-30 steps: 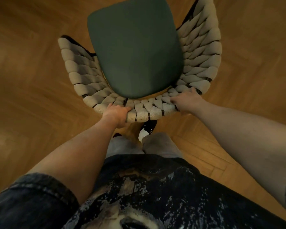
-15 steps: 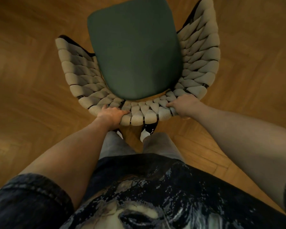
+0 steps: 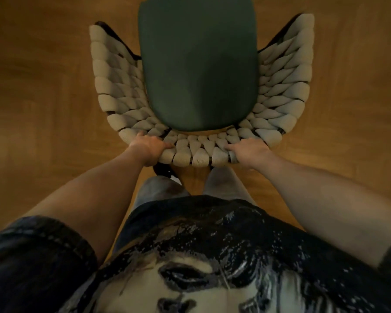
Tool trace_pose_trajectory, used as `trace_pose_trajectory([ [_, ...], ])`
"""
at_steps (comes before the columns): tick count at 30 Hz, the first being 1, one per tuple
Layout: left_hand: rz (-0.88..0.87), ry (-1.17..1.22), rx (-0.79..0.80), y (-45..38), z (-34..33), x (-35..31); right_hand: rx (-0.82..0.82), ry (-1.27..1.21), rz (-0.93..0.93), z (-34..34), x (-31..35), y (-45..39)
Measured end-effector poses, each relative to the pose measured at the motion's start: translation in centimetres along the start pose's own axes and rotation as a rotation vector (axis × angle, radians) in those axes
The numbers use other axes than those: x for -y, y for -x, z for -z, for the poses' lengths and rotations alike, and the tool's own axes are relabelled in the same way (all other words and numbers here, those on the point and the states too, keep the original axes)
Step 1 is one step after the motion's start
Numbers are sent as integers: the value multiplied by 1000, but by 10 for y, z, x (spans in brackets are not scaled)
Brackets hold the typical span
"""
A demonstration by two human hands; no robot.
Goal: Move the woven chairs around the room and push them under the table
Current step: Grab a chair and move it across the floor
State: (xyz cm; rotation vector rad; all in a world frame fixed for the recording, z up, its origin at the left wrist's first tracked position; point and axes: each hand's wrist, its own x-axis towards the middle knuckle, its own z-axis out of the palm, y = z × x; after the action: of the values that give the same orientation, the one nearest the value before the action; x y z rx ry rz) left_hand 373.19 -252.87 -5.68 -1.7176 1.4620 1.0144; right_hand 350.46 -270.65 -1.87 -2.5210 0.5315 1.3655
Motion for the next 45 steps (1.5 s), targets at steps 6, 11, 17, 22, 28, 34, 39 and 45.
trace_pose_trajectory([
  [6,-119,-210,17,-10,36,29,-28,-201,-133,-14,26,-2],
  [11,-190,-373,36,-26,67,42,-8,-346,-219,-24,39,-5],
  [17,-275,-549,44,-42,105,49,-5,-488,-312,-21,54,-1],
  [22,-350,-664,31,-61,136,62,5,-651,-392,-6,70,-4],
  [28,-458,-859,34,-90,172,79,2,-828,-497,10,101,-17],
  [34,-574,-1088,25,-111,211,77,5,-1026,-637,26,135,-38],
  [39,-649,-1266,37,-136,239,59,-12,-1181,-751,35,151,-50],
  [45,-775,-1417,12,-159,269,31,-15,-1370,-856,48,158,-62],
])
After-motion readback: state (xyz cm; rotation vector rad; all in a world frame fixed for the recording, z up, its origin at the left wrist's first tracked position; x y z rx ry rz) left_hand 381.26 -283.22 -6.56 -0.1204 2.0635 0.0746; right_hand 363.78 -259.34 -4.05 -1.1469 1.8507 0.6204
